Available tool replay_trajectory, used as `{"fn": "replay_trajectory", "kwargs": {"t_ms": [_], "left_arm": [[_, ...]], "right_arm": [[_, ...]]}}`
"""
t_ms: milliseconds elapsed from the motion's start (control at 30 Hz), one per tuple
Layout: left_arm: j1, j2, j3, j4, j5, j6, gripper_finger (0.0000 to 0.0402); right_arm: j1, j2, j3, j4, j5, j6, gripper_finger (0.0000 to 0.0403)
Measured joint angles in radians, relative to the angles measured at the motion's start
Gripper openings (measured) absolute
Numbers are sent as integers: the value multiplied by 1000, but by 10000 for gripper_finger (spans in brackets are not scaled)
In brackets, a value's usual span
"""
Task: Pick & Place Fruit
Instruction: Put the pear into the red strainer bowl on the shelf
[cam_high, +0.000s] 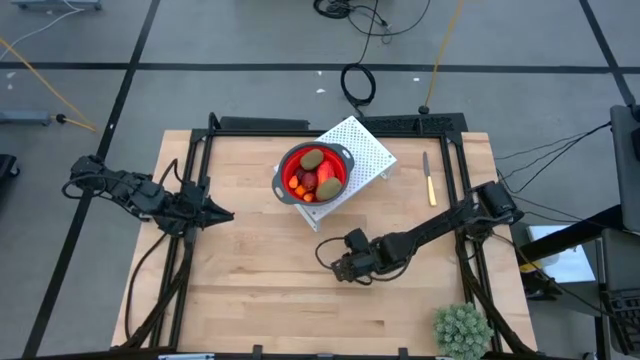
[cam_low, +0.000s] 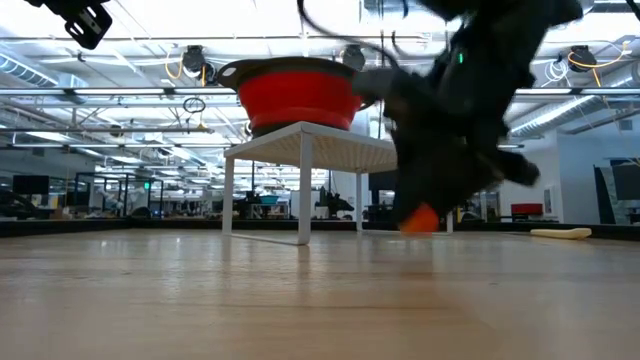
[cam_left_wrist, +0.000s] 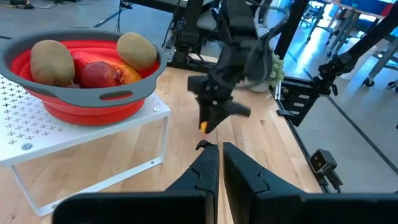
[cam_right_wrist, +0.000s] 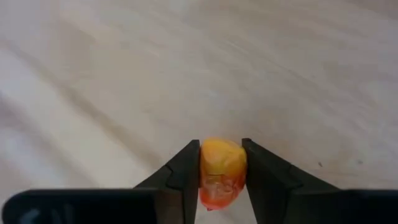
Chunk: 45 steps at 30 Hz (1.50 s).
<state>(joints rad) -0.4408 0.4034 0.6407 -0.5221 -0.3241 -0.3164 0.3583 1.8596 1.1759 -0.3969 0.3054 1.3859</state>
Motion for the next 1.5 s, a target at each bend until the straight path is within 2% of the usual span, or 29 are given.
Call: {"fn": "replay_trajectory", "kwargs": {"t_ms": [267, 600, 967, 1233, 1500], "left_arm": [[0, 2, 0, -9, 0, 0, 19], [0, 10, 0, -13, 0, -11, 19], [0, 93, 0, 15, -24, -147, 19], [0, 216, 0, 163, -74, -187, 19], [0, 348, 0, 349, -78, -218, 19]], "right_arm": [[-3, -183, 0, 13, -15, -207, 100], [-1, -457, 1, 125, -22, -567, 104], [-3, -657, 1, 211, -57, -928, 104], [-3, -746, 1, 214, -129, -1213, 100], [-3, -795, 1, 213, -209, -1457, 106]]}}
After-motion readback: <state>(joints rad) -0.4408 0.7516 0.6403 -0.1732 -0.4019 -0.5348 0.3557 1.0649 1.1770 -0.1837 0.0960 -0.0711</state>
